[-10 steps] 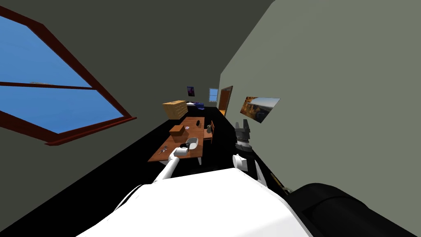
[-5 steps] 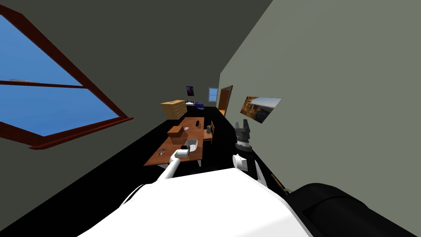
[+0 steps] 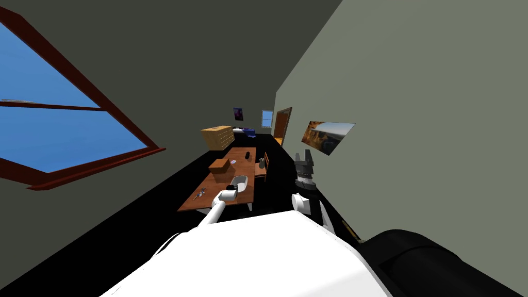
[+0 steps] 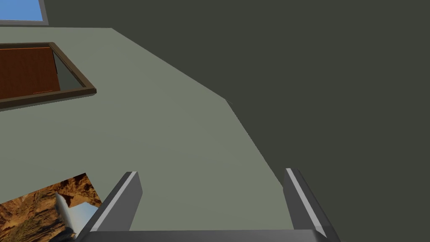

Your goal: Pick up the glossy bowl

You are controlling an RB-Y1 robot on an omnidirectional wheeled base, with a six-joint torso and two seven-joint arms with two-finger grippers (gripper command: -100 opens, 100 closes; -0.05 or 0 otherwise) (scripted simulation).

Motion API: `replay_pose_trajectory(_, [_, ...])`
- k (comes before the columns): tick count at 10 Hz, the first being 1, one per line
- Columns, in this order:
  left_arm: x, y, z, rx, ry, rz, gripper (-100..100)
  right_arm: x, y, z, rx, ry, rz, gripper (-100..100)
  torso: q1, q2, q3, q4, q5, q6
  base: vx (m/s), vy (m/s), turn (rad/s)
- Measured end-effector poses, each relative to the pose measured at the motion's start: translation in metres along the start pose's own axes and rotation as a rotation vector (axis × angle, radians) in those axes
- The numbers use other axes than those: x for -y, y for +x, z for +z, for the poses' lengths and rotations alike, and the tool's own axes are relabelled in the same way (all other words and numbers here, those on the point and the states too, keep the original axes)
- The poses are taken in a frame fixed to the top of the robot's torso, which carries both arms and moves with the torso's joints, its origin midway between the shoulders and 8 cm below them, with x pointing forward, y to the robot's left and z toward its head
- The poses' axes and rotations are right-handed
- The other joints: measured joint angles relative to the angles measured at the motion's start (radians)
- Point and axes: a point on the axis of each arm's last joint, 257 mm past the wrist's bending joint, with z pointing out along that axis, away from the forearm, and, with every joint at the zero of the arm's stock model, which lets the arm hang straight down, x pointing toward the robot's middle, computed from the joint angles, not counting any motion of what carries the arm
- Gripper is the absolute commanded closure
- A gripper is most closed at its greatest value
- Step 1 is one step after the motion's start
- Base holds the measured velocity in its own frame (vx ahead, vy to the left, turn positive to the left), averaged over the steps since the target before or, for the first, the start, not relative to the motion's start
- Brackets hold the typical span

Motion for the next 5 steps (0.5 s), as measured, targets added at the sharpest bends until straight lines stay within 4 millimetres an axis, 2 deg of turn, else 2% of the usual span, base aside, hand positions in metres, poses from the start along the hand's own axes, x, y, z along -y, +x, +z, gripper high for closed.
replay_pose_trajectory(1, [0.0, -0.0001, 0.0002, 0.0, 0.002, 0.0, 100, 0.0, 0.0, 0.0, 0.0, 0.0, 0.0, 0, 0.0, 0.002, 0.001, 0.0, 0.0, 0.0, 0.006, 0.0, 0.0])
replay_pose_trajectory(5, [-0.0017, -0.0002, 0.0004, 0.0, -0.002, 0.0, 100, 0.0, 0.0, 0.0, 0.0, 0.0, 0.0, 0, 0.0, 0.005, 0.004, 0.002, 0.0, 0.0, 0.0, 0.0, 0.0])
